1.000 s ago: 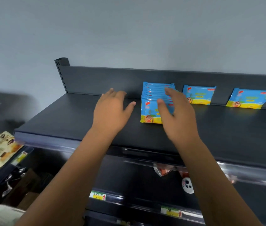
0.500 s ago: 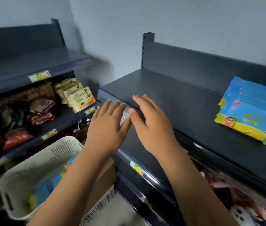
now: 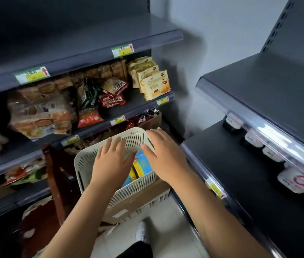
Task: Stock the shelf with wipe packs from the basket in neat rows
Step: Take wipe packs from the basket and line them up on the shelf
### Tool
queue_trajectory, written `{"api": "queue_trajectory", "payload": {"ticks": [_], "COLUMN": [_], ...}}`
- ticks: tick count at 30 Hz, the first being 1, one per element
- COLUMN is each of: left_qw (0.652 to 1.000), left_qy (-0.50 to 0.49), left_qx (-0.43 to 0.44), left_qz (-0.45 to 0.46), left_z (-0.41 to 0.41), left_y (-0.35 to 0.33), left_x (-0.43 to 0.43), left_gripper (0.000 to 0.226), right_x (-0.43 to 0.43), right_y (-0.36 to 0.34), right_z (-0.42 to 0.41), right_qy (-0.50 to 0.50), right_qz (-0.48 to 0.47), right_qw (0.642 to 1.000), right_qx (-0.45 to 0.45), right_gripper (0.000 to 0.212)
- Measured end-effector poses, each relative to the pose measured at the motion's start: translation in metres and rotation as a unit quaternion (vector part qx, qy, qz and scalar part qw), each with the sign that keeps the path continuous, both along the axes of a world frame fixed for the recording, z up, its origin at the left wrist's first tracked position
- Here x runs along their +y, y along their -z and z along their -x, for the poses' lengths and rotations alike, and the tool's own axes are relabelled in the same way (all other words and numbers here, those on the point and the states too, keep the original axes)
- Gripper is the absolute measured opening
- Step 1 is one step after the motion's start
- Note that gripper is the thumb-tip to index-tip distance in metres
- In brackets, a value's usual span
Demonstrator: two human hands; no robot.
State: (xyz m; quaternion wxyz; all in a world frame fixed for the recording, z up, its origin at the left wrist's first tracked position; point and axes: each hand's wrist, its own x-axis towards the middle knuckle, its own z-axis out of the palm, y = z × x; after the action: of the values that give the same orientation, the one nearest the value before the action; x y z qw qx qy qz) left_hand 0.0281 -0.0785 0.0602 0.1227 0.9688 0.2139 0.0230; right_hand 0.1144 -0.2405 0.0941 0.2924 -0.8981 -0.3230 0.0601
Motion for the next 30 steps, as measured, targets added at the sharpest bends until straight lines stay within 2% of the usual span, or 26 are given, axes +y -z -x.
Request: {"api": "queue_trajectory", "payload": {"ticks": [6, 12, 14, 20, 24, 30], "left_qw": [0.995, 0.974, 0.966, 0.939, 0.941, 0.894], "left_qy": [-0.042, -0.108, -0.118, -0.16, -0.152, -0.27], "left_qx": [0.072, 0.118, 0.142, 0.215, 0.219, 0.25], "left_qz": [0.048, 0.159, 0.18, 0.214, 0.209, 0.257], "left_z": [0.006, 0.013, 0.016, 0.009, -0.007, -0.006], "left_y": [0.055, 0.102, 0.116, 0.153, 0.169, 0.197], "left_x": [0.079, 0.125, 0.134, 0.149, 0.149, 0.157], "left_gripper": [0.062, 0.053, 0.054, 0.032, 0.037, 0.045], "right_x": [0.057, 0.089, 0.098, 0.119, 0.124, 0.124], "right_y": [0.043, 0.112, 0.13, 0.178, 0.211, 0.236], "right_z": [-0.009, -0.018, -0.022, -0.048, -0.064, -0.063], "right_qy": [0.077, 0.145, 0.141, 0.153, 0.151, 0.129], "right_qz": [-0.035, -0.001, 0.032, 0.117, 0.244, 0.374], "right_qw": [0.979, 0.953, 0.952, 0.943, 0.916, 0.899], "right_qx": [0.186, 0.267, 0.271, 0.272, 0.28, 0.19], "right_gripper": [0.048, 0.043, 0.041, 0.04, 0.055, 0.025]}}
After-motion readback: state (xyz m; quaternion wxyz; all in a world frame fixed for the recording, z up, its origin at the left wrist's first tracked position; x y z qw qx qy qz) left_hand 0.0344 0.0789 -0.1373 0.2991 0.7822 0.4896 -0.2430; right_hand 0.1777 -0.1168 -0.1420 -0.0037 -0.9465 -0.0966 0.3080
